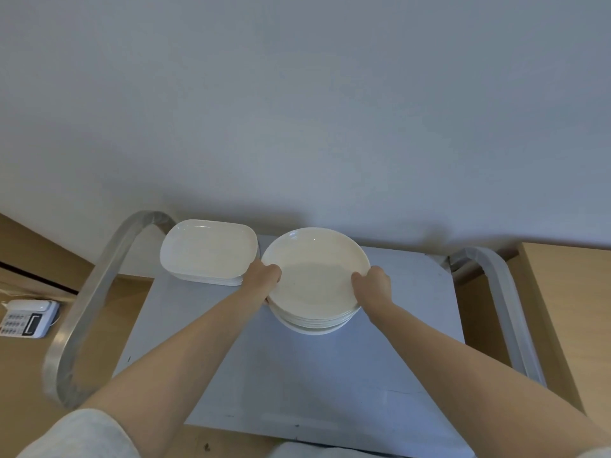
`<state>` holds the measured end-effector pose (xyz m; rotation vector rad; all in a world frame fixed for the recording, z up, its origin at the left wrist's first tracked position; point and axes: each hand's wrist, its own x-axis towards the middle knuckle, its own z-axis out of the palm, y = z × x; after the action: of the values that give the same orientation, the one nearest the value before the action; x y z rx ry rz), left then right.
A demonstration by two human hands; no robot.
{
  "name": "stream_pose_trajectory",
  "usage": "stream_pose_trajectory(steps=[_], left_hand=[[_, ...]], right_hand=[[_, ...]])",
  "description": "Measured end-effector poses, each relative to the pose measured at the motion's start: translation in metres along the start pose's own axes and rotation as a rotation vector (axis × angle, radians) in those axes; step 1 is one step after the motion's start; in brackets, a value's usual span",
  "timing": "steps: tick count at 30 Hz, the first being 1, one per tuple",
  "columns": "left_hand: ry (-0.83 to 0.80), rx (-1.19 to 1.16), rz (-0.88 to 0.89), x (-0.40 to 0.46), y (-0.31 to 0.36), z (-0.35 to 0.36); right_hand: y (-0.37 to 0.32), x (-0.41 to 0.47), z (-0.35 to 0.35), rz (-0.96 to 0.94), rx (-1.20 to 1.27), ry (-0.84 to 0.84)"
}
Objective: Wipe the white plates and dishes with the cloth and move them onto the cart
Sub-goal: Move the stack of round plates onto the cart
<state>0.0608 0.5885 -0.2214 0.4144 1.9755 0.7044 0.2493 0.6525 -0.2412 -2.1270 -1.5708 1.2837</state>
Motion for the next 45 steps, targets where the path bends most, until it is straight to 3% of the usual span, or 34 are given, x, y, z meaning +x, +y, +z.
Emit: stream_pose_trajectory(steps=[11, 20, 34, 41, 45], left_hand=[[-0.015, -0.030, -0.035, -0.003, 0.005, 0.000], [-0.047, -0.044, -0.042, 0.001, 0.006, 0.000], [0.031, 0.205, -0.023, 0.012, 0.008, 0.001], [0.030, 0.173, 0.006, 0.018, 0.002, 0.005], [0.059, 0.311, 0.051, 0.020, 0.000, 0.005]], right_hand=[[-0.010, 0.003, -0.002, 0.188, -0.015, -0.004], [-0.009, 0.000, 0.001, 0.179, 0.014, 0.015], [-0.004, 0.000, 0.007, 0.163, -0.025, 0.029], [-0.006, 0.004, 0.011, 0.145, -0.118, 0.042], [-0.006, 0.003, 0.014, 0.111, -0.155, 0.048]])
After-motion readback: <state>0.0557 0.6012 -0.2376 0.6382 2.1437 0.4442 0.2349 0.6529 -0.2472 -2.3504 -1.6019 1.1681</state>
